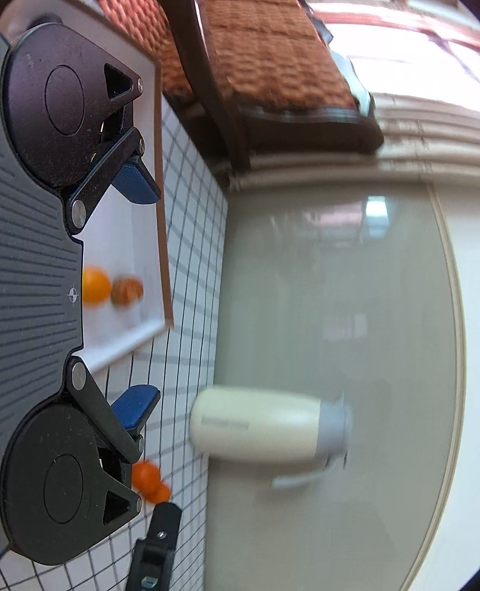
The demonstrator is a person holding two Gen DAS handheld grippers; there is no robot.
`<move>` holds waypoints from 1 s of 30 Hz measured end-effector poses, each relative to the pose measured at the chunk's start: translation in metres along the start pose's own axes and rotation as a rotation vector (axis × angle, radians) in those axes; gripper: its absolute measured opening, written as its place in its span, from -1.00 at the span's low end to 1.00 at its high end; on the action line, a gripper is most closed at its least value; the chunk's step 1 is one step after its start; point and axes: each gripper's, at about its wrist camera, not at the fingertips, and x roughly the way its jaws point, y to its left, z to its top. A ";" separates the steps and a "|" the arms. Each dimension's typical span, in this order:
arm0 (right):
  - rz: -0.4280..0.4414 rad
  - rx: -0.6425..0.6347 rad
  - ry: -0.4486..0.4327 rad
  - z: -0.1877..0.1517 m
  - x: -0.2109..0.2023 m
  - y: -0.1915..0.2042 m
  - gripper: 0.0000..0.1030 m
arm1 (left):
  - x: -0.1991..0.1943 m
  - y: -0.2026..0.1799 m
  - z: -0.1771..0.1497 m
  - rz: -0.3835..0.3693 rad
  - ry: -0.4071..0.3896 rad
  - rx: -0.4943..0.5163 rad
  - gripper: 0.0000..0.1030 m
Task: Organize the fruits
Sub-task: 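Move both open tools back toward the two oranges on the table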
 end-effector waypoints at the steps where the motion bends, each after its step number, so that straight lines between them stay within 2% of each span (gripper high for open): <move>1: -0.010 0.013 0.005 0.000 0.000 -0.006 0.36 | 0.002 -0.008 0.000 -0.018 0.003 0.011 1.00; 6: -0.065 0.032 0.029 0.000 0.003 -0.032 0.10 | 0.015 -0.050 0.001 -0.111 0.050 0.027 0.99; 8: -0.077 0.031 0.034 0.001 0.002 -0.040 -0.14 | 0.020 -0.063 0.002 -0.133 0.058 0.037 0.99; 11: -0.091 0.032 0.042 0.002 0.004 -0.050 -0.20 | 0.028 -0.085 0.001 -0.150 0.071 0.059 0.97; 13: -0.090 0.034 0.052 0.003 0.007 -0.055 -0.30 | 0.035 -0.094 -0.001 -0.168 0.092 0.065 0.74; 14: -0.091 0.031 0.058 0.003 0.009 -0.057 -0.33 | 0.038 -0.099 -0.001 -0.177 0.102 0.072 0.73; 20: -0.083 0.023 0.094 0.010 0.024 -0.062 -0.38 | 0.052 -0.115 -0.003 -0.200 0.115 0.096 0.70; 25: -0.080 -0.005 0.115 0.016 0.037 -0.063 -0.44 | 0.065 -0.125 0.000 -0.228 0.136 0.099 0.56; 30: -0.080 -0.019 0.121 0.022 0.048 -0.066 -0.44 | 0.073 -0.135 -0.002 -0.244 0.148 0.111 0.56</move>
